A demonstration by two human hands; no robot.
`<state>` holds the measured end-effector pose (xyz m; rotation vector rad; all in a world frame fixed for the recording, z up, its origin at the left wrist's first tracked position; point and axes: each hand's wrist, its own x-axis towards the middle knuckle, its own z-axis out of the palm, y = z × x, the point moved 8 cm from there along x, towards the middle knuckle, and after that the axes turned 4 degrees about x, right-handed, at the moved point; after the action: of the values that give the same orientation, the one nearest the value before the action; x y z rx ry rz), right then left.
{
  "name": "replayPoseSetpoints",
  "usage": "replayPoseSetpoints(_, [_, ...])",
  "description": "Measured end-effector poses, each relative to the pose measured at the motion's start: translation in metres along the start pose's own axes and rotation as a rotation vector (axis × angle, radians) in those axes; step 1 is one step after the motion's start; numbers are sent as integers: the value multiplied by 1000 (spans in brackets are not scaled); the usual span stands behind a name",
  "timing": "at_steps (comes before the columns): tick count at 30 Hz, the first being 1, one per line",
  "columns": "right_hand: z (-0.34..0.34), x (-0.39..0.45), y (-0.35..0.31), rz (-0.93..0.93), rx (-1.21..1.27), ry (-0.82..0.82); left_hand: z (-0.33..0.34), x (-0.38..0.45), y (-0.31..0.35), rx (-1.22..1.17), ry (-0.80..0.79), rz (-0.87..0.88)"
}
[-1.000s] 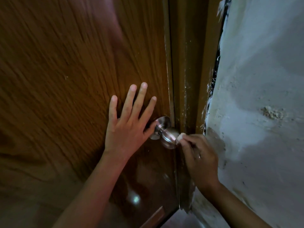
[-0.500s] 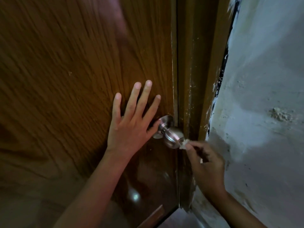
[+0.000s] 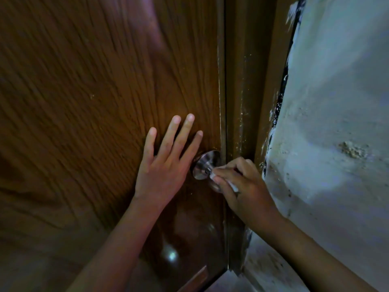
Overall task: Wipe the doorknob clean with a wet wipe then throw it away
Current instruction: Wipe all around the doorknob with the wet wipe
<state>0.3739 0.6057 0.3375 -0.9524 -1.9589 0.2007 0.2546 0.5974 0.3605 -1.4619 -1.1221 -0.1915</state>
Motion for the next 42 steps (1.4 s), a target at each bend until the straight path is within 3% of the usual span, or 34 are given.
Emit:
replayPoseSetpoints(6, [-1, 16, 32, 332, 124, 2, -2, -7, 0, -12, -3, 8])
replayPoseSetpoints(8, [3, 20, 26, 288, 83, -36, -4, -6, 0, -26, 3, 1])
replayPoseSetpoints(12, [5, 14, -10, -12, -48, -123, -6, -6, -1, -32, -3, 3])
replayPoseSetpoints(14, [1, 6, -6, -20, -30, -78, -6, -5, -2, -46, 0, -2])
replayPoseSetpoints(18, [-7, -7, 39, 359, 225, 69, -8, -3, -1, -48, 12, -1])
replayPoseSetpoints(22, [16, -35, 64, 677, 458, -38, -4, -6, -1, -40, 12, -4])
replayPoseSetpoints(24, [24, -47, 63, 768, 568, -64, -2, -7, -1, -21, 10, -6])
replayPoseSetpoints(29, [15, -33, 71, 826, 671, 120, -1, -7, 0, -15, 6, -7])
replayPoseSetpoints(32, [43, -34, 82, 1174, 1047, 152, -3, -7, -1, -29, 12, -14])
replayPoseSetpoints(35, [63, -38, 88, 1422, 1173, 208, -4, -6, -2, -38, 11, -17])
replayPoseSetpoints(39, [72, -32, 82, 1467, 1266, 246, -1, -7, -1, -30, -3, 2])
replayPoseSetpoints(42, [68, -23, 80, 1373, 1257, 261, -1, -7, -1, -26, 0, -3])
